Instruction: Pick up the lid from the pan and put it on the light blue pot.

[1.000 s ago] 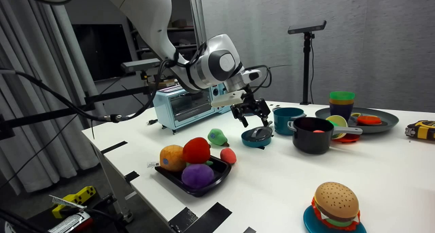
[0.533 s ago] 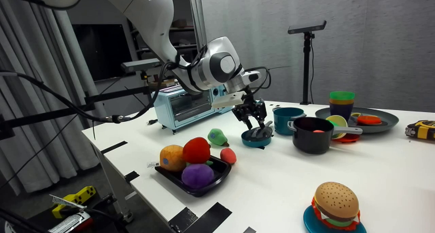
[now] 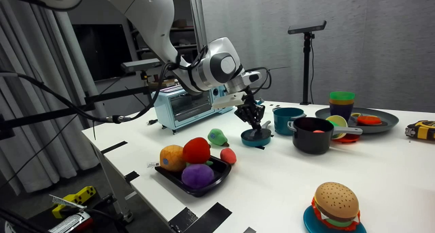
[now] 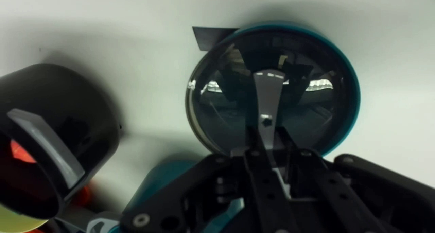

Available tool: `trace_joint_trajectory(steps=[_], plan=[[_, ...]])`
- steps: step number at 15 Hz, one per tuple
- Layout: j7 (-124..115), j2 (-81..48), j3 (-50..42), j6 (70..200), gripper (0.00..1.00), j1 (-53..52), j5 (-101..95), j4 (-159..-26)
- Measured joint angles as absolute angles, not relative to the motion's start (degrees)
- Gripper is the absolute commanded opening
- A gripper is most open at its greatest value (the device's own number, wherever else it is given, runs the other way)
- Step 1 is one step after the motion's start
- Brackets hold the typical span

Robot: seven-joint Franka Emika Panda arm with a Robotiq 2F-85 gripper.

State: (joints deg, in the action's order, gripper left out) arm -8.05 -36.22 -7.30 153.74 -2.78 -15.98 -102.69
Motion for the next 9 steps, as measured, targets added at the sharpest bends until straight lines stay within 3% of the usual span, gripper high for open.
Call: trace_joint_trajectory(steps=[9], plan=[[-8.20,-33.98,-7.74,154.10,0.04,-2.78,-15.63,-103.67]])
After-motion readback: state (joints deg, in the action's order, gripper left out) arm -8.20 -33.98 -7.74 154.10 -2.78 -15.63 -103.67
